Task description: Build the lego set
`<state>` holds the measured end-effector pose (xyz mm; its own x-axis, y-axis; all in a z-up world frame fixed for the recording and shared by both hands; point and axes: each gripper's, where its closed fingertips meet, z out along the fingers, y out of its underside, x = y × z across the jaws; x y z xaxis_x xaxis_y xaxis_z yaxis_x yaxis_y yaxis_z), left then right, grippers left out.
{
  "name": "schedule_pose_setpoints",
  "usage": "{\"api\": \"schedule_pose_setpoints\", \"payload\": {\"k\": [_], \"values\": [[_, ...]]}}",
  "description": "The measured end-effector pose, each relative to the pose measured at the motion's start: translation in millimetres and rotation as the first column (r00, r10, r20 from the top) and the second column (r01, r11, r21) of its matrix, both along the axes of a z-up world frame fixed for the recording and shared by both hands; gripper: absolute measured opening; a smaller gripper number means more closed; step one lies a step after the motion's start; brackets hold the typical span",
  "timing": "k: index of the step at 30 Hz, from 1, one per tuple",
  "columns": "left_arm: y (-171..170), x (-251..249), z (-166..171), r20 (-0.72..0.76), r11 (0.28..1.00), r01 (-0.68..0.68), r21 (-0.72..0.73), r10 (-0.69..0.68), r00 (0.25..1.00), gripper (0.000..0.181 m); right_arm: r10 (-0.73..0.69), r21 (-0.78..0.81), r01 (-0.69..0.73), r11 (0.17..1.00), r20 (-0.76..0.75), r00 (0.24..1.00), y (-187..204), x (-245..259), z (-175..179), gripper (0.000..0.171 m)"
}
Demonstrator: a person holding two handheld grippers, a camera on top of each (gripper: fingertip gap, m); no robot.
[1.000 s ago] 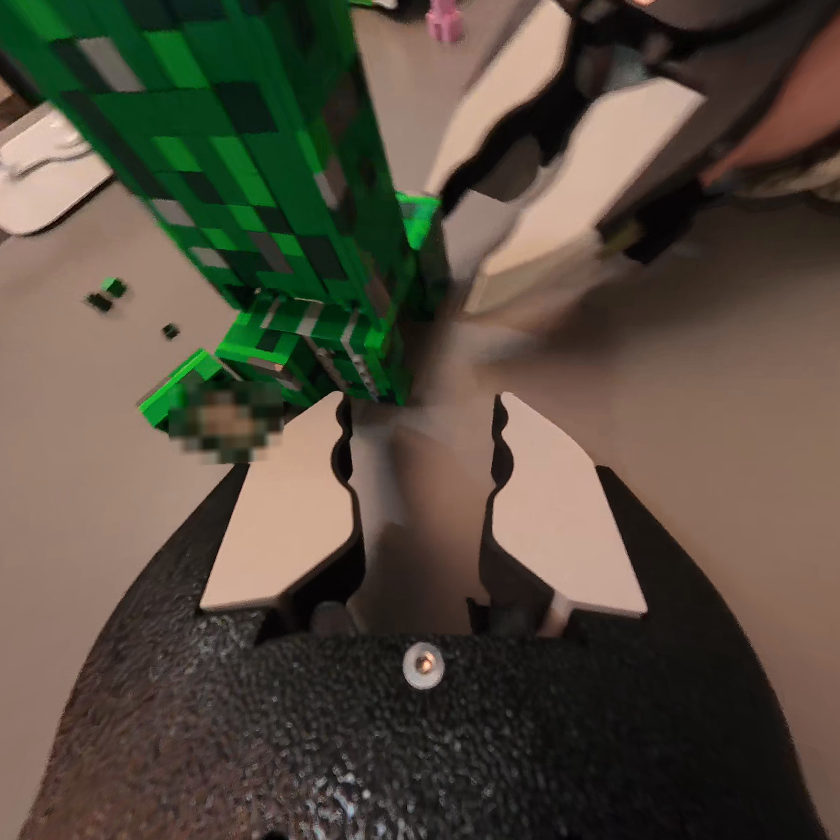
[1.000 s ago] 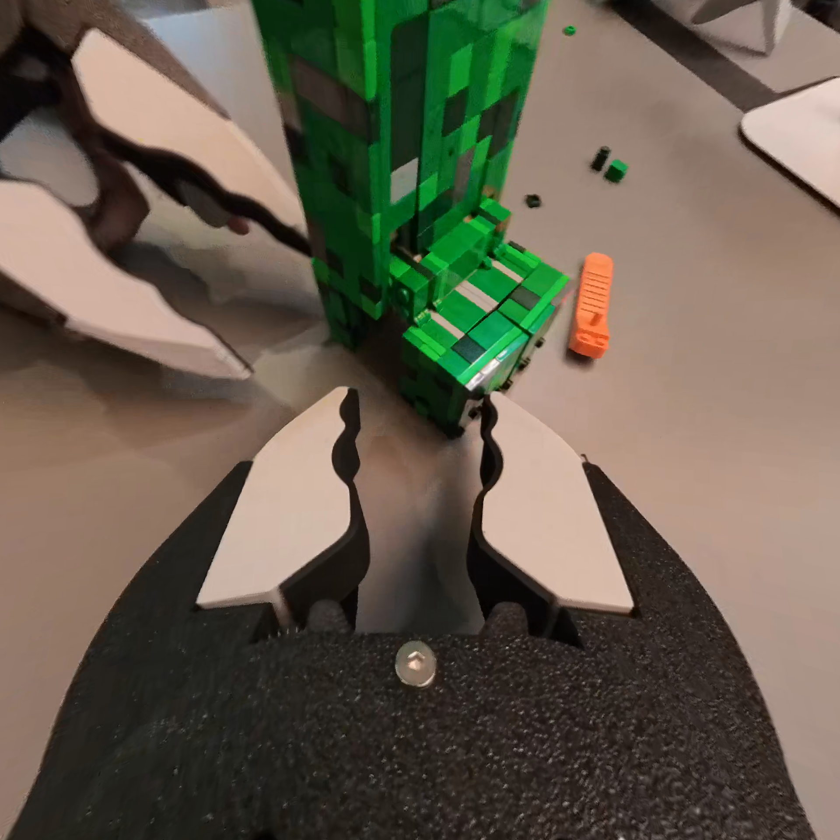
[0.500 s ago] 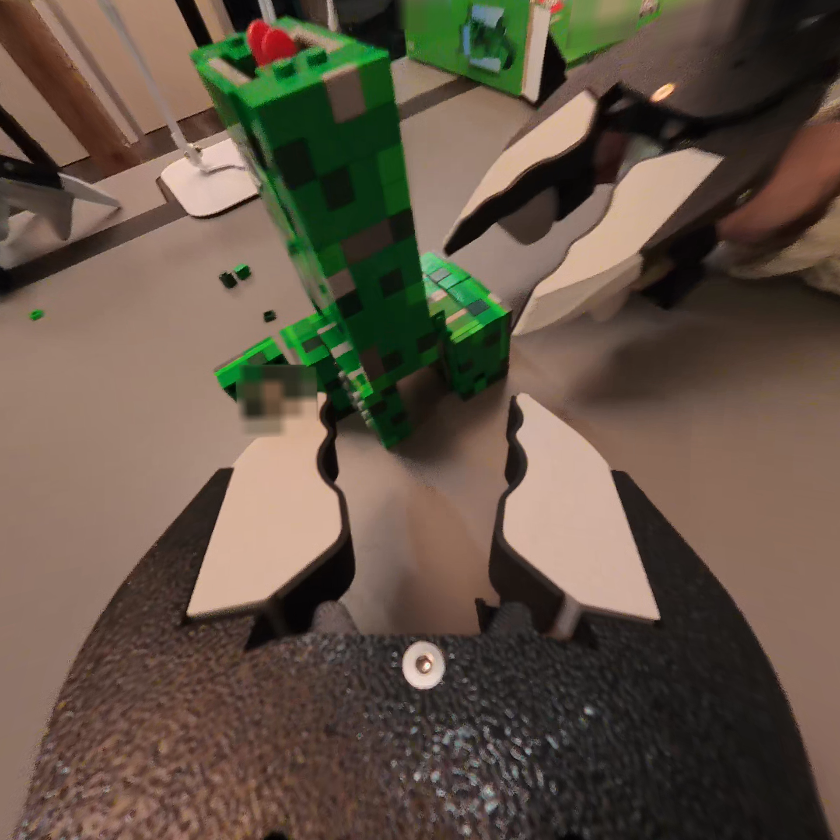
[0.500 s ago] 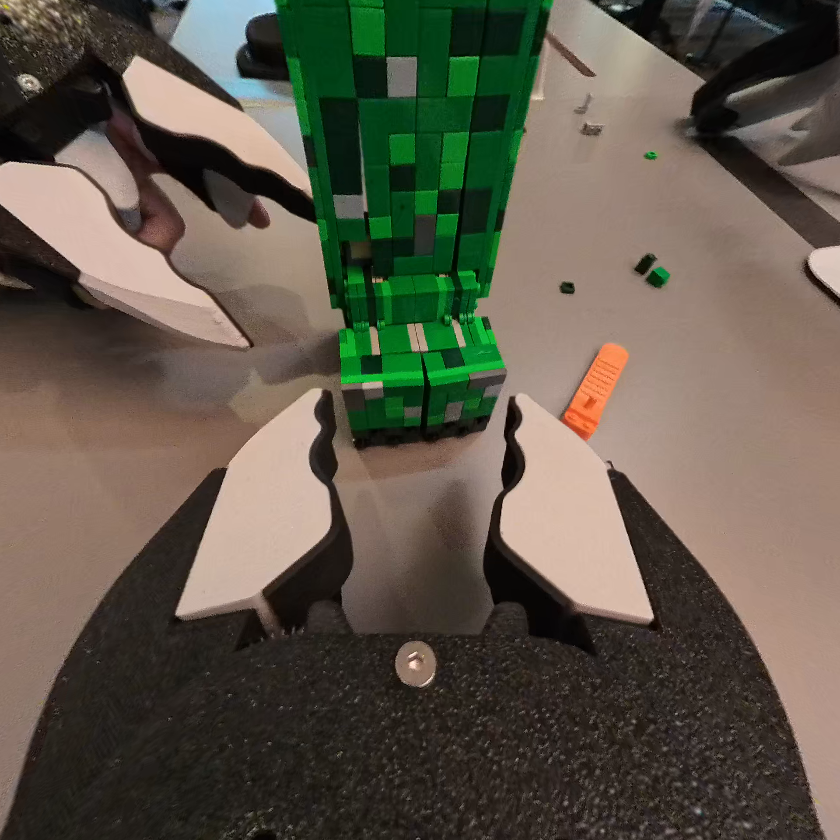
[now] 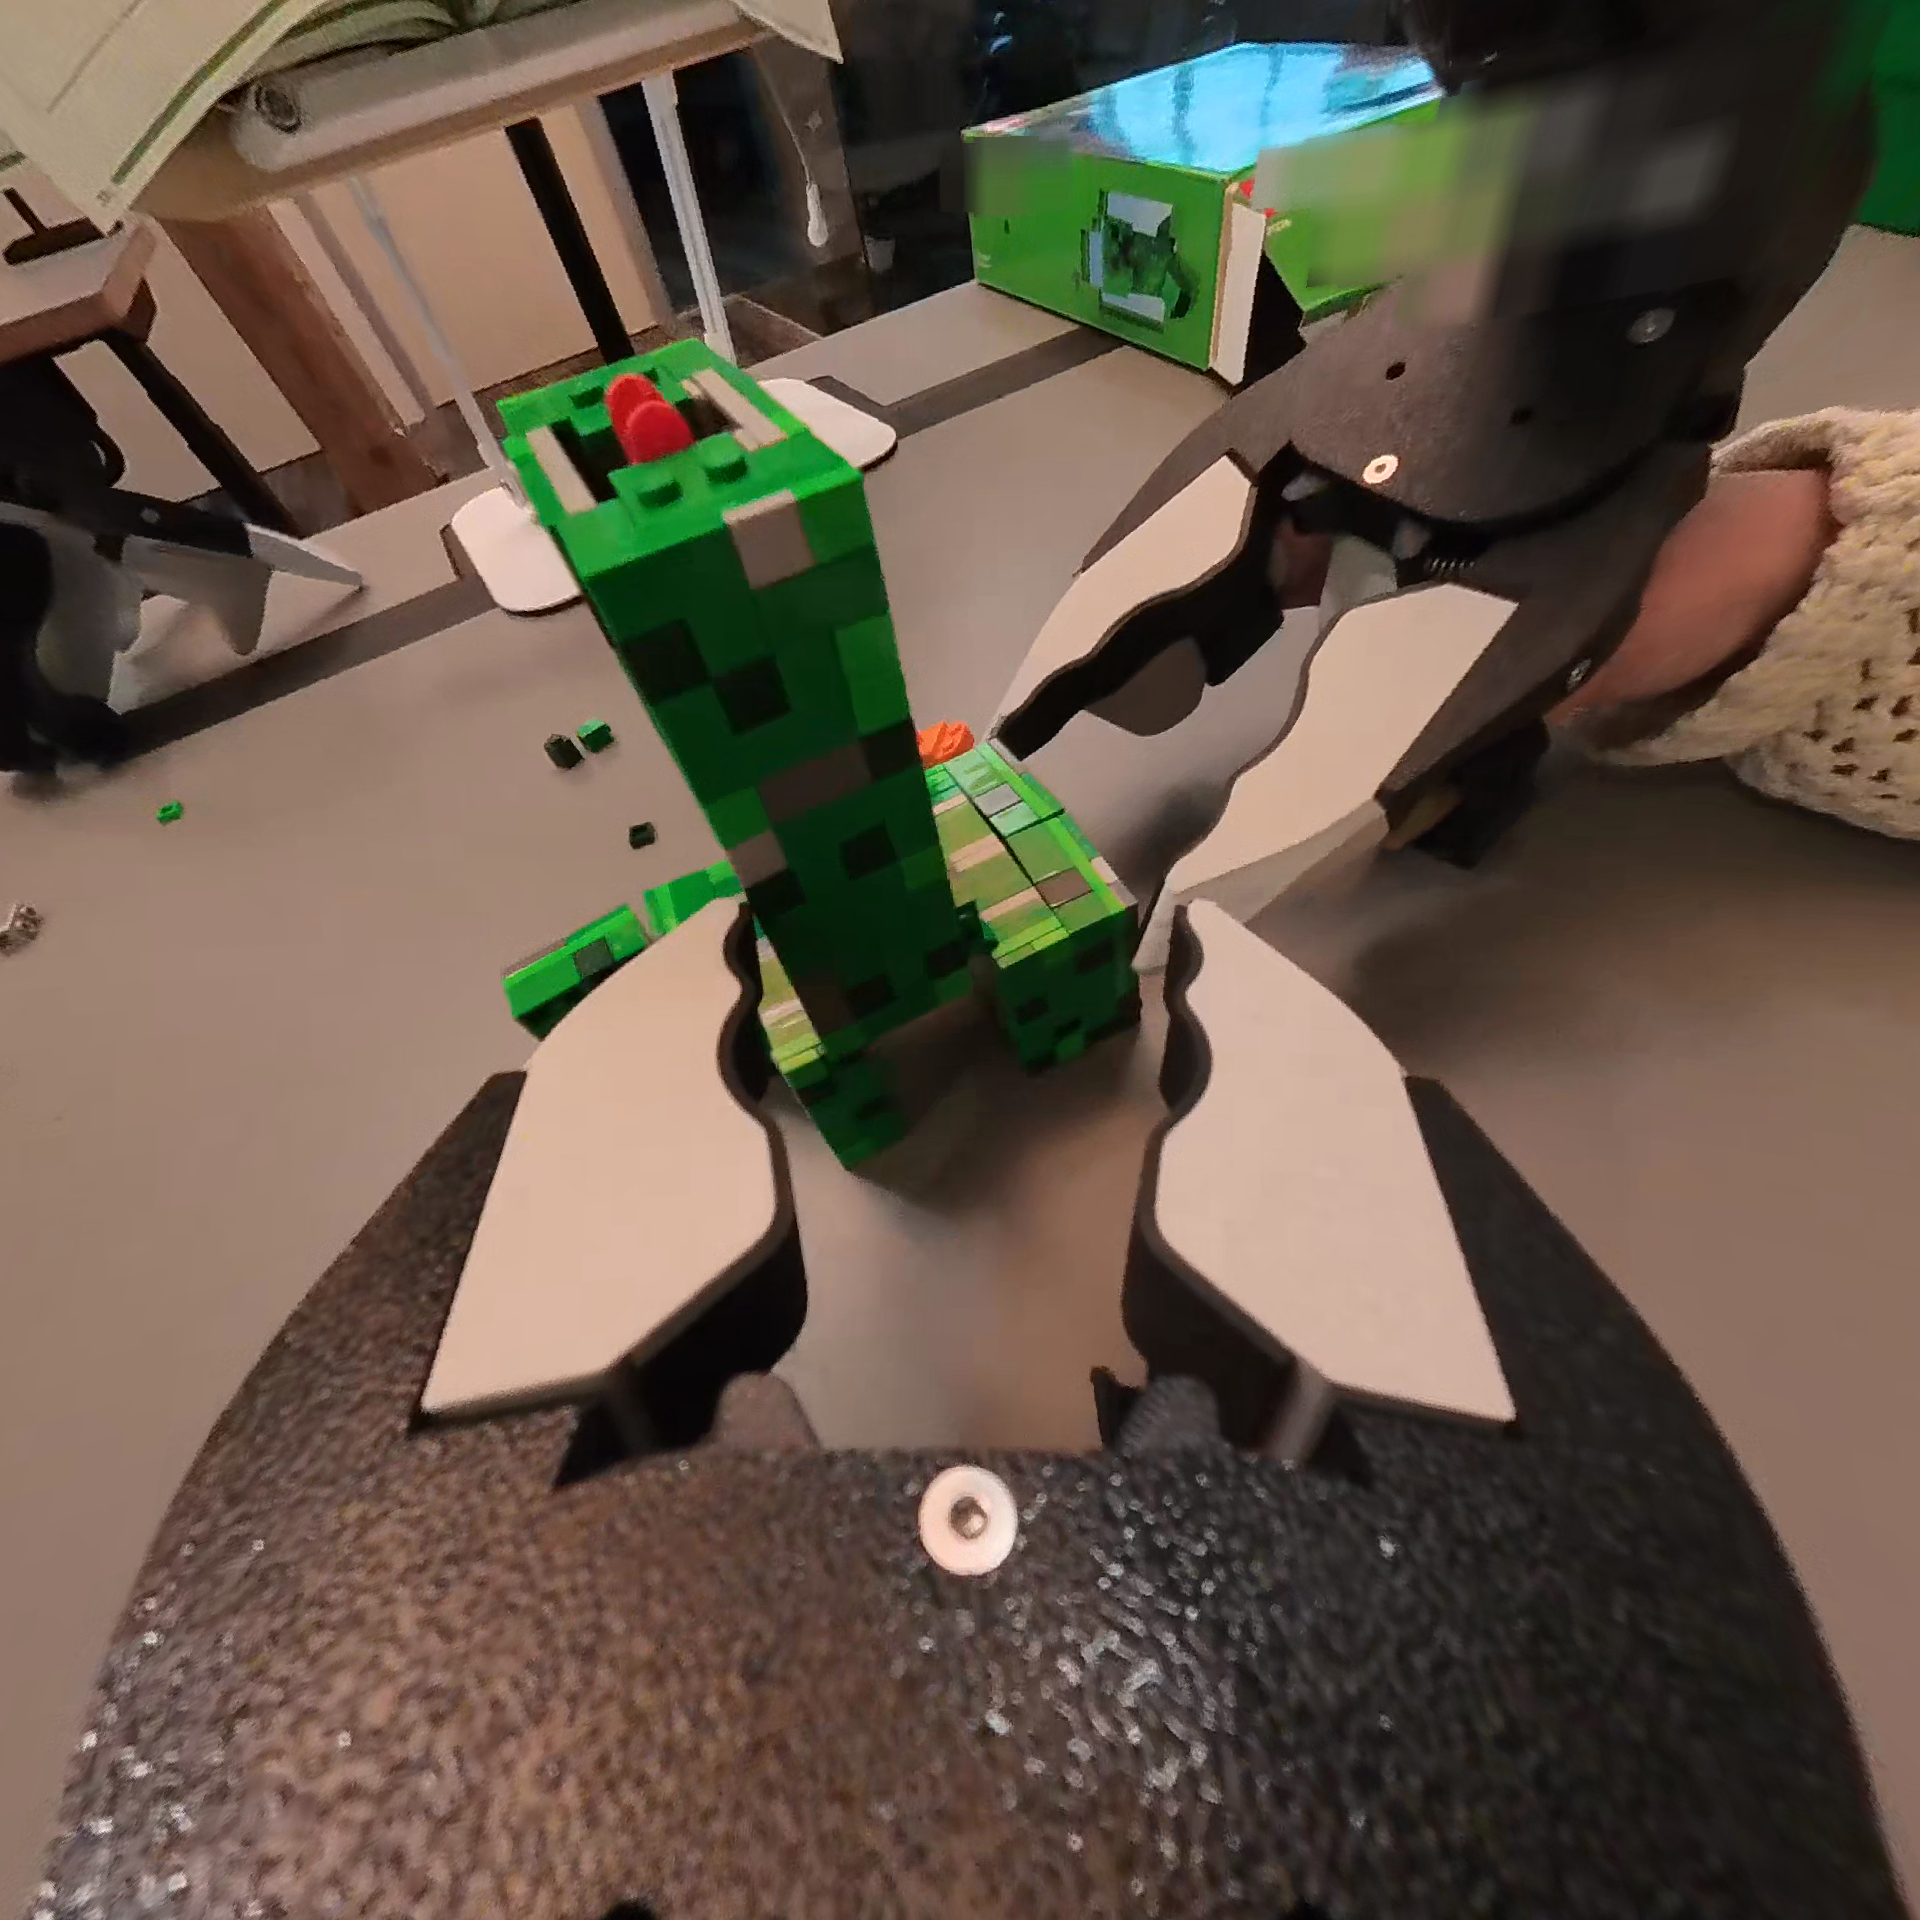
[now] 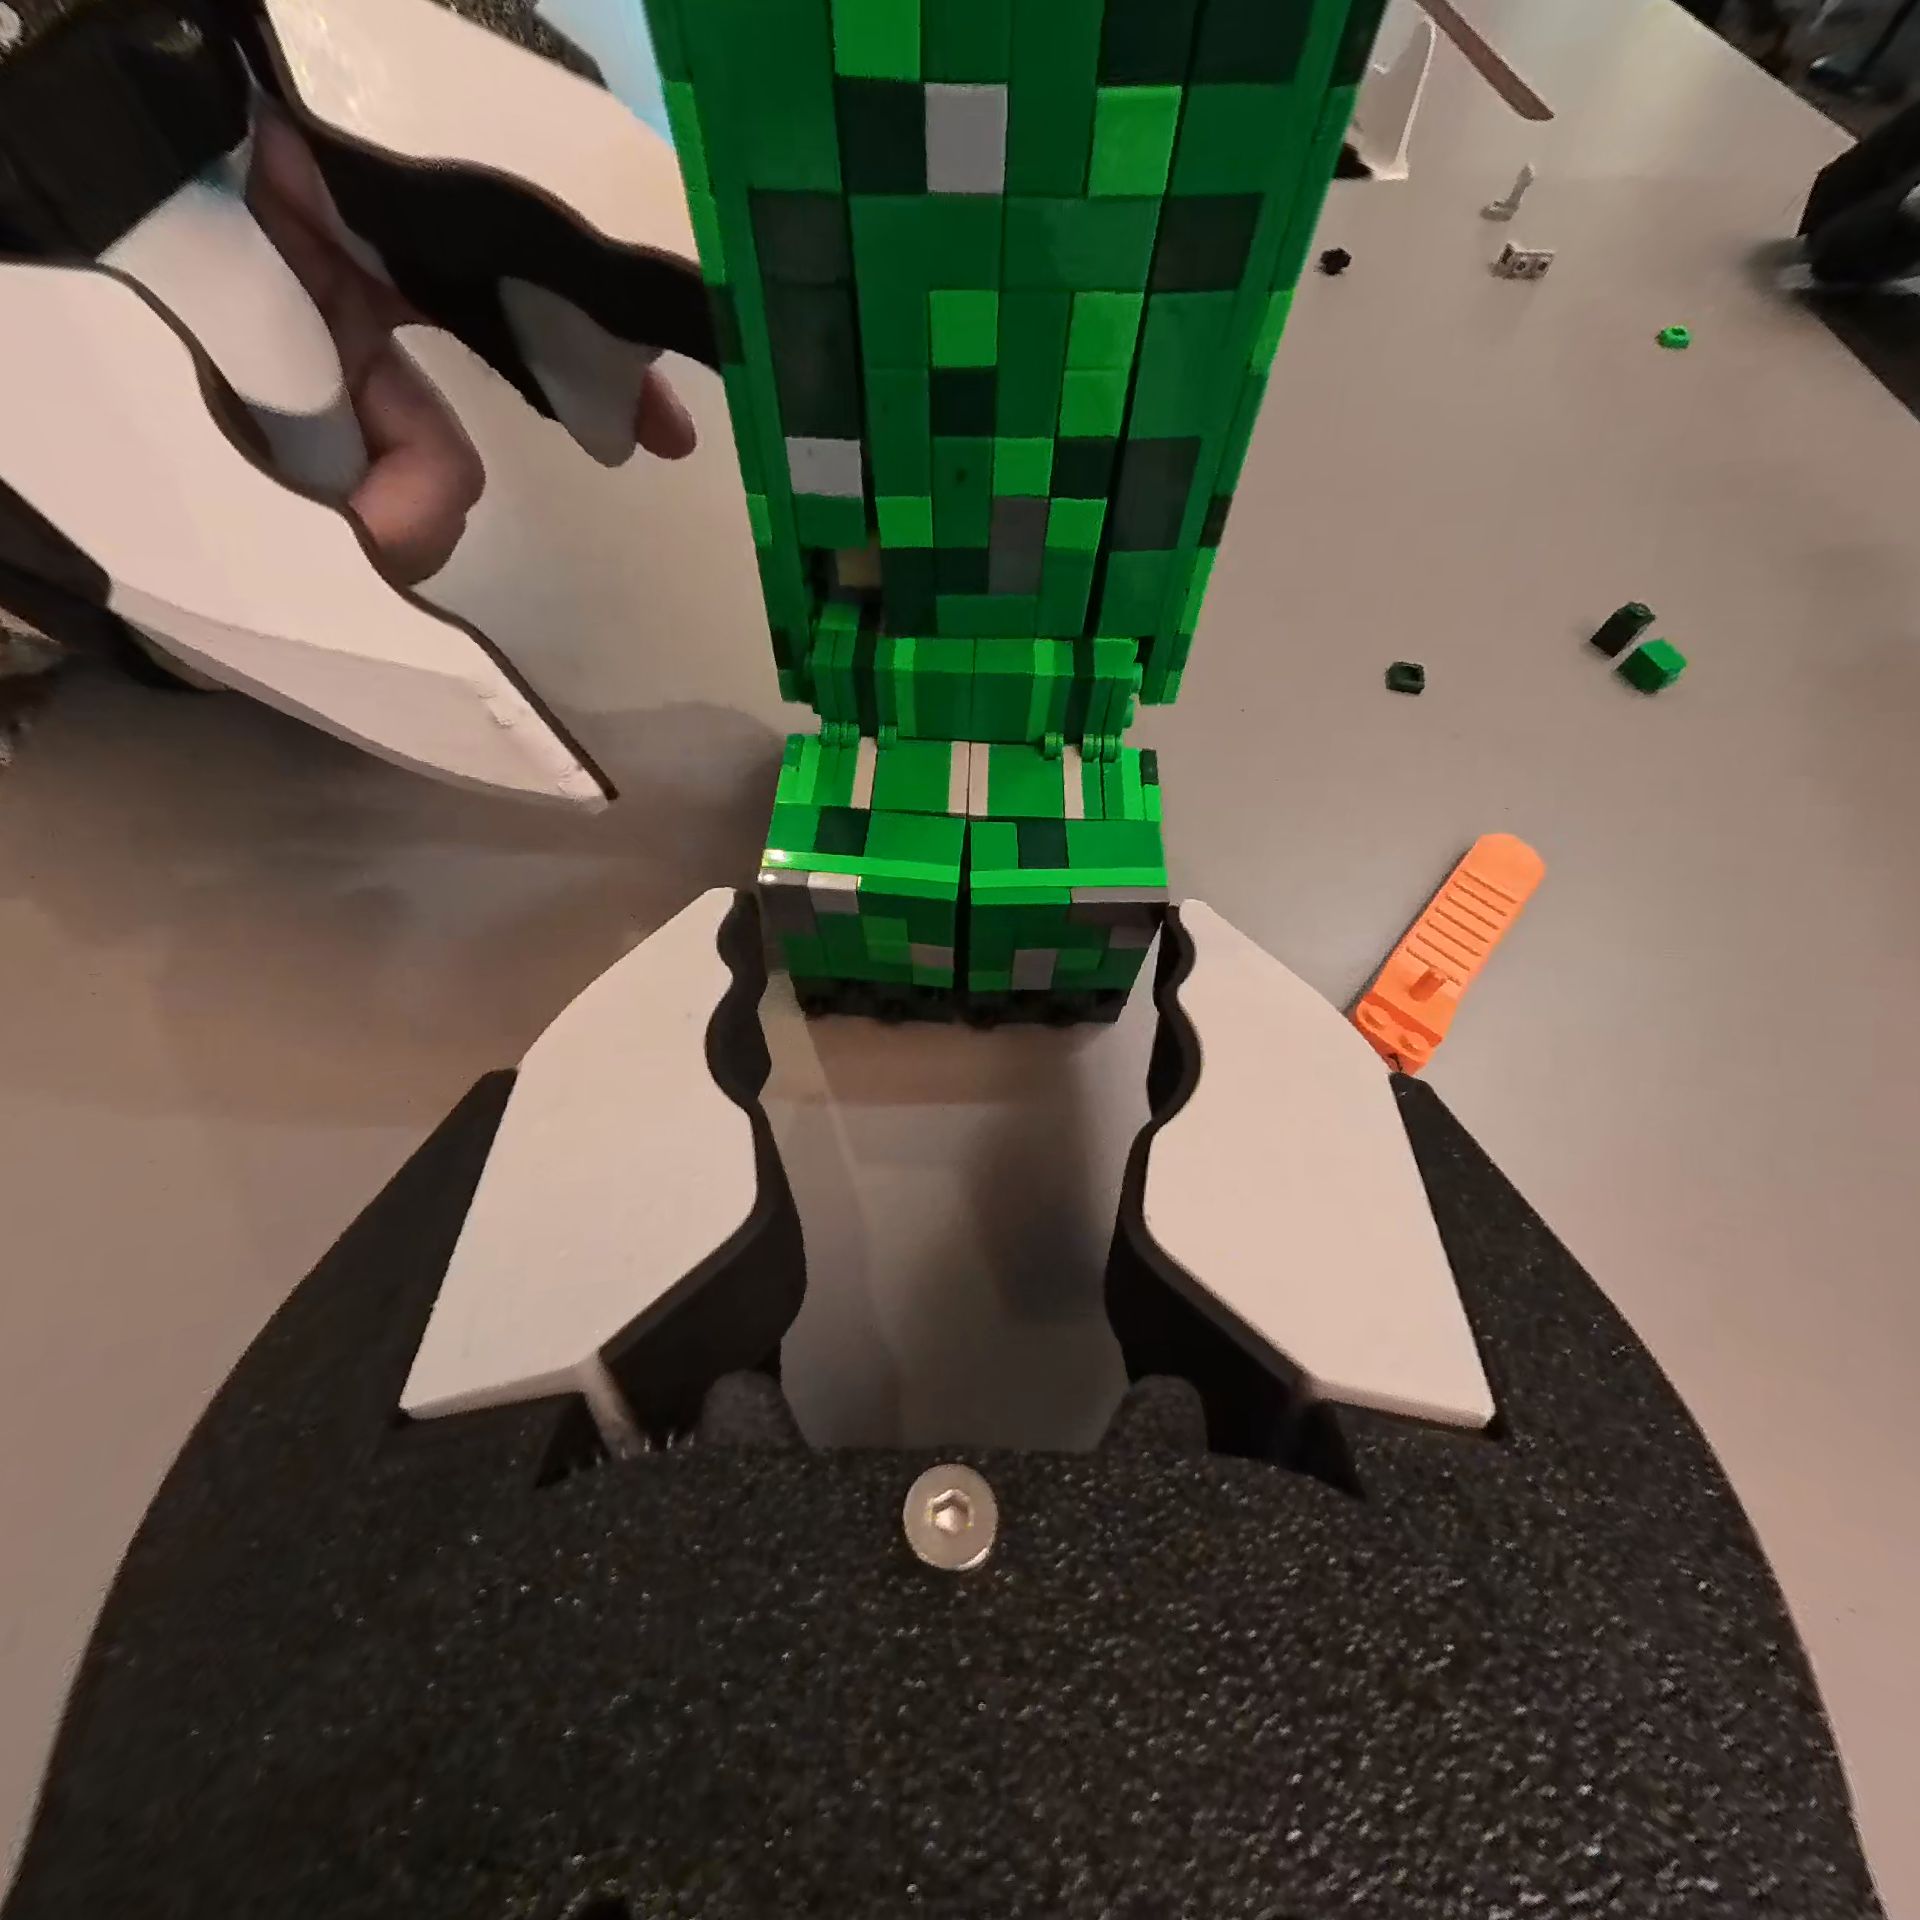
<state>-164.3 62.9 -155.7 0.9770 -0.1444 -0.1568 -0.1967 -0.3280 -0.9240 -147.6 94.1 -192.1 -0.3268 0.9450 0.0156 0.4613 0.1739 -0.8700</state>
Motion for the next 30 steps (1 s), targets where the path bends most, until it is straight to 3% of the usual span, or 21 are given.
{"api": "schedule_pose_setpoints", "payload": {"k": [14, 21, 30], "values": [[-5.3, -17.7, 6.9, -0.015, 0.998, -0.059, 0.017, 0.059, 0.998, 0.071, -0.003, -0.001, 0.003, 1.0, 0.0, 1.0, 0.4, 0.4, 0.0, 0.071], [-17.4, -18.7, -9.9, 0.1, 0.997, -0.004, -0.082, 0.012, 0.995, 0.065, -0.003, -0.07, 0.003, 0.998, 0.0, 1.0, 2.5, 1.8, 3.3, 0.074], [-20.3, -25.7, -6.4, 0.094, 0.998, -0.013, -0.069, 0.019, 0.995, 0.067, 0.126, -0.09, -0.126, 0.988, -0.002, 0.992, -17.7, 12.2, 4.6, 0.069]]}}
